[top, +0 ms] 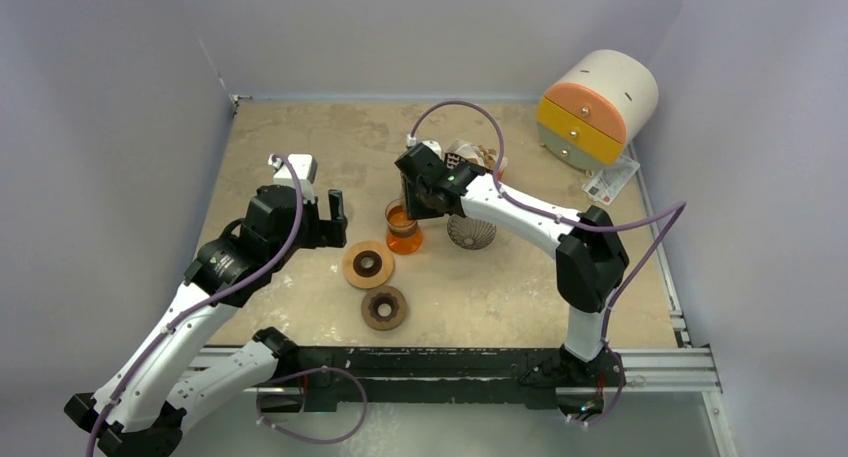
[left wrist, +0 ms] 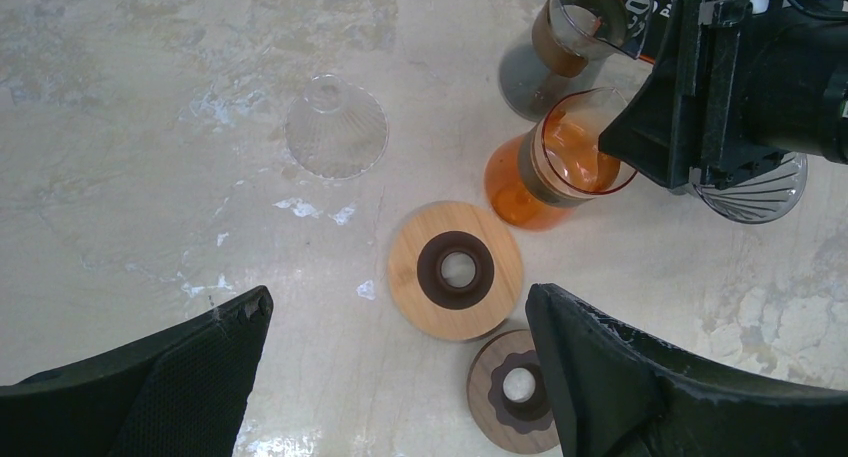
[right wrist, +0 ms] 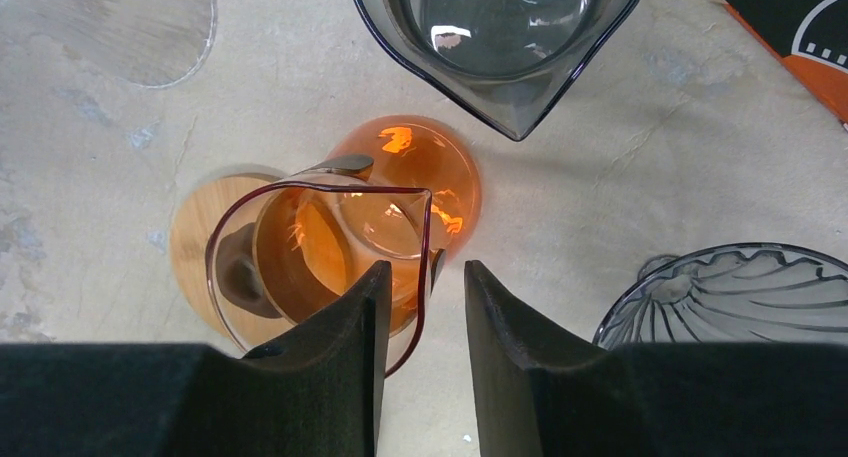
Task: Place the coffee filter in the dripper
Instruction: Pick up the coffee server from the center of the board.
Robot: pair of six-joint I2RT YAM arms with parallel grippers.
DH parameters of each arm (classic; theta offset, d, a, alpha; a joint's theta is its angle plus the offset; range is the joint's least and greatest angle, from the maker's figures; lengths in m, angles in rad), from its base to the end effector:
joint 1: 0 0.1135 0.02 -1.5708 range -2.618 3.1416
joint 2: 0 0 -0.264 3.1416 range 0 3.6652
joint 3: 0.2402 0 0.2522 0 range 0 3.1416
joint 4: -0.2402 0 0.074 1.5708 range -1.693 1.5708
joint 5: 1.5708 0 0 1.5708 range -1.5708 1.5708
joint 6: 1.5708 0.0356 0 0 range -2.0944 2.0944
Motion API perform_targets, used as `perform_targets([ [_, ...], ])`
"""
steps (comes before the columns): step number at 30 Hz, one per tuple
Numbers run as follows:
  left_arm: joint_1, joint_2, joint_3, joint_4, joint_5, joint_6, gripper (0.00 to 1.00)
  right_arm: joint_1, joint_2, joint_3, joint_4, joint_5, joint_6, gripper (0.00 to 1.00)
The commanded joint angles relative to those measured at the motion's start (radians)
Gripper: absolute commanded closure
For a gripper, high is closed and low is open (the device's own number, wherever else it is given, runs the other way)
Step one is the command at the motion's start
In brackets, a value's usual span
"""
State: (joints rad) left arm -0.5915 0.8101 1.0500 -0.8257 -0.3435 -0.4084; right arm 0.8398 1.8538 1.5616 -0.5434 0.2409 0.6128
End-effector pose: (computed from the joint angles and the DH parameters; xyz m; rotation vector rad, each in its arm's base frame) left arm 0.1323 -0.0744 0.3618 -0.0027 2.1263 -0.2223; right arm 0.2857 0.3058 0.2734 -0.1613 2.4071 0.3983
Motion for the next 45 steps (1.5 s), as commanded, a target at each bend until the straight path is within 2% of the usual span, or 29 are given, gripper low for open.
perform_targets([
  [1, -0.001, -0.009, -0.002, 0.014, 0.009, 0.004, 0.02, 0.011, -0.004, 0.041, -0.007, 0.007, 0.015, 0.66],
  [10, -0.001, -0.008, -0.004, 0.013, 0.008, 0.003, 0.02, 0.013, -0.013, 0.039, -0.023, 0.022, 0.011, 0.79],
  [19, -0.001, -0.008, -0.003, 0.013, 0.008, 0.003, 0.03, 0.013, -0.030, 0.026, -0.033, 0.026, 0.009, 1.00],
  [32, -0.001, -0.009, -0.002, 0.011, 0.006, 0.003, 0.02, 0.029, -0.153, -0.007, -0.073, -0.009, -0.031, 1.00],
  [37, -0.001, -0.008, -0.002, 0.011, 0.010, 0.003, 0.02, 0.047, -0.268, -0.082, -0.069, -0.051, -0.072, 1.00],
  [45, -0.001, 0.017, 0.004, -0.001, 0.044, -0.003, 0.00, 0.124, -0.457, -0.207, -0.124, -0.013, -0.155, 1.00],
])
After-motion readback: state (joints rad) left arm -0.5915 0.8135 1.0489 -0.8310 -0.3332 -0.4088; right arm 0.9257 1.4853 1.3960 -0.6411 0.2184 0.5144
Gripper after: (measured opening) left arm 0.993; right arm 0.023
